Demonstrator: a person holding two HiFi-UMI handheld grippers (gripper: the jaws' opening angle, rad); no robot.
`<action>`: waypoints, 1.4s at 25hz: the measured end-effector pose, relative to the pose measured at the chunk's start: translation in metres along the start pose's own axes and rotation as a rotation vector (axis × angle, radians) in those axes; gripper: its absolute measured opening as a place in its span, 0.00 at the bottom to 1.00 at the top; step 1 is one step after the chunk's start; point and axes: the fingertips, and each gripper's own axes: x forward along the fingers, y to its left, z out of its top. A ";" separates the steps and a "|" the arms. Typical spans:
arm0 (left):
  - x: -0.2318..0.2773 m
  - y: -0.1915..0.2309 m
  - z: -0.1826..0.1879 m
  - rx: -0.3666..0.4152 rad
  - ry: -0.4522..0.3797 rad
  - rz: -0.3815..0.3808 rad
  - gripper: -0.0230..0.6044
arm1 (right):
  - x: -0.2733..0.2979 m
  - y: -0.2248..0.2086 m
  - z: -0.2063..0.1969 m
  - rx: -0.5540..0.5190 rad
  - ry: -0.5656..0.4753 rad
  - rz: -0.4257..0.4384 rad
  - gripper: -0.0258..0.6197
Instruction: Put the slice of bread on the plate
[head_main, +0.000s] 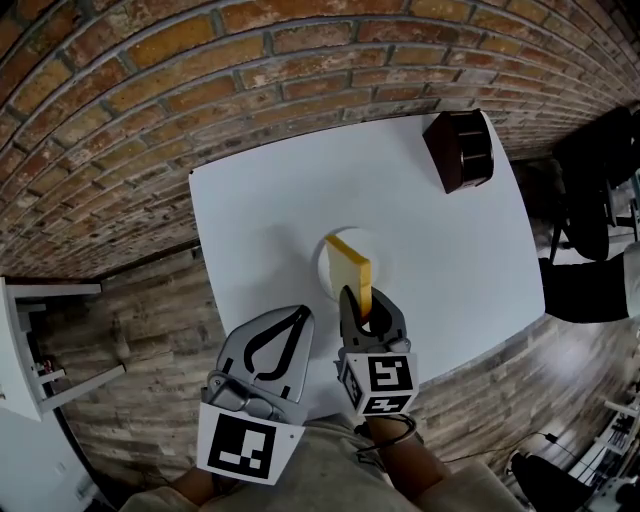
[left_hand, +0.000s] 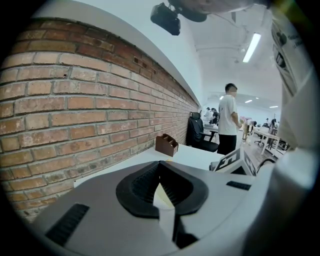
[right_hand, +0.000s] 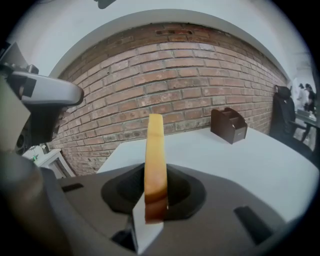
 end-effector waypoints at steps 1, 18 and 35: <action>0.001 0.001 0.000 -0.001 0.001 -0.001 0.05 | 0.002 -0.002 -0.001 0.014 0.005 0.001 0.18; 0.012 0.008 -0.004 -0.022 0.025 0.000 0.05 | 0.031 -0.022 -0.018 0.226 0.084 0.092 0.20; 0.013 0.009 -0.004 -0.035 0.020 -0.019 0.05 | 0.041 -0.054 -0.027 -0.117 0.197 -0.162 0.53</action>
